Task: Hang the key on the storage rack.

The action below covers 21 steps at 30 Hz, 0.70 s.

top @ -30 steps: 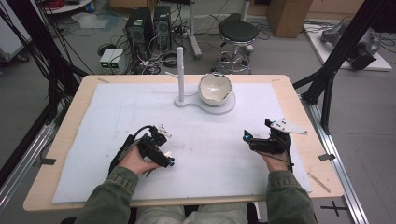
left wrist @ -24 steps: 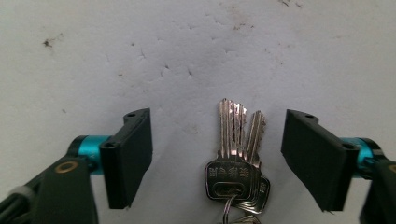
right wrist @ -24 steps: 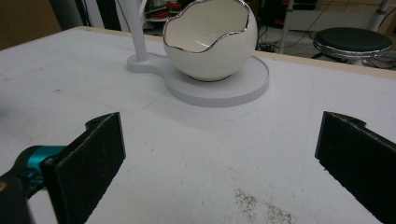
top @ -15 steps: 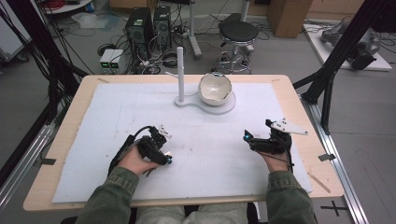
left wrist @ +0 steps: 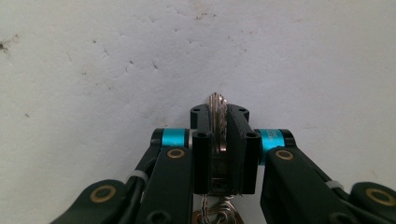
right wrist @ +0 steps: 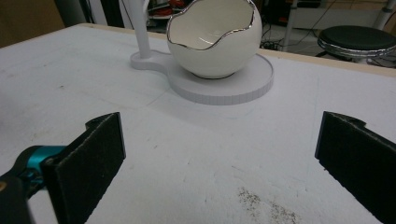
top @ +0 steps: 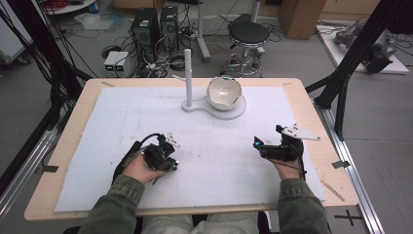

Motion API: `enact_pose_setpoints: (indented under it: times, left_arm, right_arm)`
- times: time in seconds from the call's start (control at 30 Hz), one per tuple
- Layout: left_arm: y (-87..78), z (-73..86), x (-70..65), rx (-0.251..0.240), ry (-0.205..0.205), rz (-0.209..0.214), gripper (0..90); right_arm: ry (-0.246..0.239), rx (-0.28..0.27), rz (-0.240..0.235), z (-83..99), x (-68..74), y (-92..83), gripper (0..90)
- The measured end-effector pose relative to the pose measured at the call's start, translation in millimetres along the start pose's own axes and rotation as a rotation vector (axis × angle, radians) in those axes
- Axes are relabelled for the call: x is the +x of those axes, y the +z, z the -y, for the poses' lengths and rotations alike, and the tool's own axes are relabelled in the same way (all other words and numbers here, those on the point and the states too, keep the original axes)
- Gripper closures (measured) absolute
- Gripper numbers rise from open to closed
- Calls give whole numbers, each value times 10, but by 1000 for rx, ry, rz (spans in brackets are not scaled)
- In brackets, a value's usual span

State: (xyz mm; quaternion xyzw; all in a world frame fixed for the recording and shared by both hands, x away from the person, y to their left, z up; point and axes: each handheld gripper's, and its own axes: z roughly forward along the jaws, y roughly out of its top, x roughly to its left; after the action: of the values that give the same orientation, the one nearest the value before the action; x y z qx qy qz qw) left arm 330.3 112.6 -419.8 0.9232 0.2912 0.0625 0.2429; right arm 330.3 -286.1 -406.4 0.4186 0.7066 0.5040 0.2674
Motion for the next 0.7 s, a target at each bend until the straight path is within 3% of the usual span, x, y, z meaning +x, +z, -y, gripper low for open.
enact_pose_setpoints:
  times: [0.13,0.23,0.4,0.7]
  left_arm:
    - [-47,16,3,-32,2,-27,806]
    - [-100,38,36,-58,-3,-23,807]
    - [-215,97,101,-111,-53,-67,806]
    - [-430,195,217,-213,-97,-59,807]
  right_arm:
    - [3,5,1,3,0,5,6]
    - [-5,4,-1,4,-2,12,6]
    - [1,2,3,2,-1,6,6]
    - [1,-6,-2,1,-1,1,6]
